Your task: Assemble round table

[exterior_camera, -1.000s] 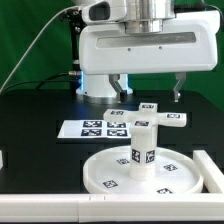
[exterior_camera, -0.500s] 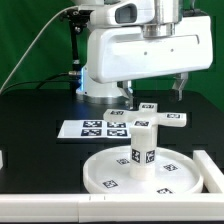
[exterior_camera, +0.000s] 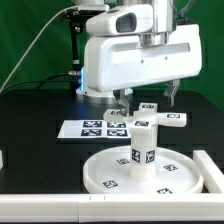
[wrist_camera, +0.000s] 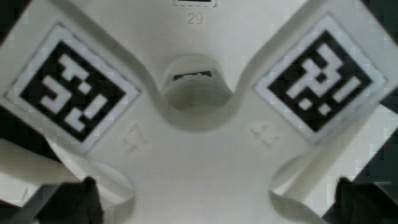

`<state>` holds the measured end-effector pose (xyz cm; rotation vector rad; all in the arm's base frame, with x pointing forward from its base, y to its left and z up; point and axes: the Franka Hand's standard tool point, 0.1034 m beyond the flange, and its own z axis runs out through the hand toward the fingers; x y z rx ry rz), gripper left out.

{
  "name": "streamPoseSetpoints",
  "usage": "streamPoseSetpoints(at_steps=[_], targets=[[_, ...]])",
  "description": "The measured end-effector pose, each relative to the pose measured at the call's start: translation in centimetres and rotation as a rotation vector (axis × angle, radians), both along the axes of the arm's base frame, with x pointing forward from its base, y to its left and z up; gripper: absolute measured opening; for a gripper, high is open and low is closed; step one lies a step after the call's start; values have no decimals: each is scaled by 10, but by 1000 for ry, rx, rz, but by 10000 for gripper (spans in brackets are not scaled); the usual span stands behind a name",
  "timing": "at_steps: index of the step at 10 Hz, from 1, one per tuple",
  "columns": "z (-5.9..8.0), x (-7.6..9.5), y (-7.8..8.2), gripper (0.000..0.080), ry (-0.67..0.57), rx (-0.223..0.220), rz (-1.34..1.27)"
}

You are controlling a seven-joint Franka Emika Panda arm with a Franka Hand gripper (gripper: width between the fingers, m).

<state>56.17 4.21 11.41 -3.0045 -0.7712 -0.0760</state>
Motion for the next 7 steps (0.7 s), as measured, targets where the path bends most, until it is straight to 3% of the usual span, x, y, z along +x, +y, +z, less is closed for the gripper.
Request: streamPoseSetpoints(at_steps=[4,5,6,7], targets=[[-11,-1,-1,649,3,-7,-1],[-12,-1,-1,542,4,-7,-8],[-12,-1,-2,542,4,-7,-27],[-12,-1,-2,439,5,-6,-42]])
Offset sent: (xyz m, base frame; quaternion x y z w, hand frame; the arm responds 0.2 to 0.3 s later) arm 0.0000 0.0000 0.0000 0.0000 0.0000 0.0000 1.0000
